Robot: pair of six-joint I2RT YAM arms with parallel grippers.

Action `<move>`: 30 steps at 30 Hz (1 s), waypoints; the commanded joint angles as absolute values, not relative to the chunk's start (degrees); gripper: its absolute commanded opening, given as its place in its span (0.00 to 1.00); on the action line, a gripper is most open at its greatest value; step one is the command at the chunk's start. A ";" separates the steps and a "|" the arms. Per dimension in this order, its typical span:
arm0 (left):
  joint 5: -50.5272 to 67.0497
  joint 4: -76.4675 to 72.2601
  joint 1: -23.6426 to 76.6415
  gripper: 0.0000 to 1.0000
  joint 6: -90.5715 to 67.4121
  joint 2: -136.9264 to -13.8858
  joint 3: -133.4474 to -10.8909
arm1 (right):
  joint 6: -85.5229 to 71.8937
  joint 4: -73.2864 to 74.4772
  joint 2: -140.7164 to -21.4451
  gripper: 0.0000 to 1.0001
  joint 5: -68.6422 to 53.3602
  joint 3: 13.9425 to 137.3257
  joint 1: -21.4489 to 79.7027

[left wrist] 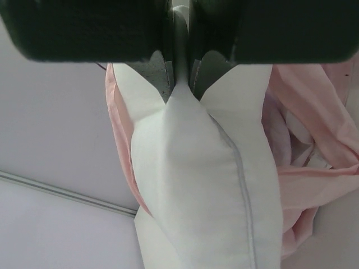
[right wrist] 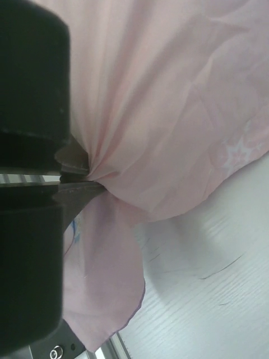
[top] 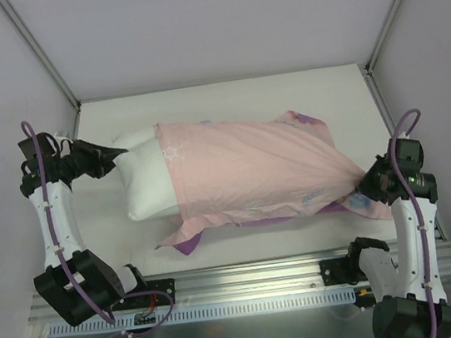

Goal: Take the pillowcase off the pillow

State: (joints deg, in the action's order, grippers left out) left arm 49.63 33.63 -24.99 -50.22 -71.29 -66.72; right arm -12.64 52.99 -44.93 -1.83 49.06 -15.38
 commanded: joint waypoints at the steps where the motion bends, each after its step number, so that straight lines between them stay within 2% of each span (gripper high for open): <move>1: 42.36 23.82 -30.15 0.00 -48.25 -69.35 -64.35 | -9.93 49.75 -42.63 0.01 13.80 47.20 -19.51; 6: 41.84 23.82 -30.15 0.00 -48.34 -70.40 -61.70 | -10.98 49.75 -44.03 0.01 11.00 51.14 -20.65; 7: 41.75 23.82 -30.15 0.00 -48.34 -70.49 -61.44 | -11.42 49.83 -44.64 0.06 10.81 51.94 -20.65; 9: 40.79 23.82 -30.23 0.00 -47.73 -70.23 -61.35 | -11.60 49.83 -45.26 0.24 11.16 53.43 -20.74; 10: 40.87 23.82 -30.15 0.00 -47.46 -70.14 -61.09 | -11.69 49.83 -45.96 0.43 11.25 53.79 -20.74; 11: 41.13 23.91 -30.15 0.00 -47.37 -70.05 -60.91 | -11.69 49.75 -46.31 0.50 10.73 54.22 -20.74; 15: 41.66 23.82 -28.39 0.00 -47.02 -69.35 -59.15 | -12.48 49.05 -47.72 0.68 1.42 57.82 -19.78; 16: 41.23 23.82 -27.08 0.00 -46.76 -69.17 -58.45 | -12.65 48.87 -48.07 0.76 0.80 58.70 -18.73; 18: 40.43 23.82 -24.71 0.00 -46.32 -68.56 -57.66 | -13.53 48.95 -49.12 0.85 2.10 62.29 -12.09; 23: 38.59 23.82 -20.13 0.00 -45.44 -68.47 -57.04 | -15.20 48.08 -60.86 0.92 6.32 69.86 5.41; 26: 37.88 23.91 -18.29 0.00 -45.09 -68.47 -56.87 | -15.11 45.72 -69.23 0.96 3.80 75.40 7.65; 30: 38.41 23.91 -18.02 0.00 -44.30 -68.12 -57.13 | -18.35 44.47 -86.78 0.96 1.32 85.32 6.95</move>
State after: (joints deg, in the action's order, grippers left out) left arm 37.41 25.47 -18.22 -45.71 -70.59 -56.69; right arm -15.11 46.44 -77.23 3.27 79.09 7.40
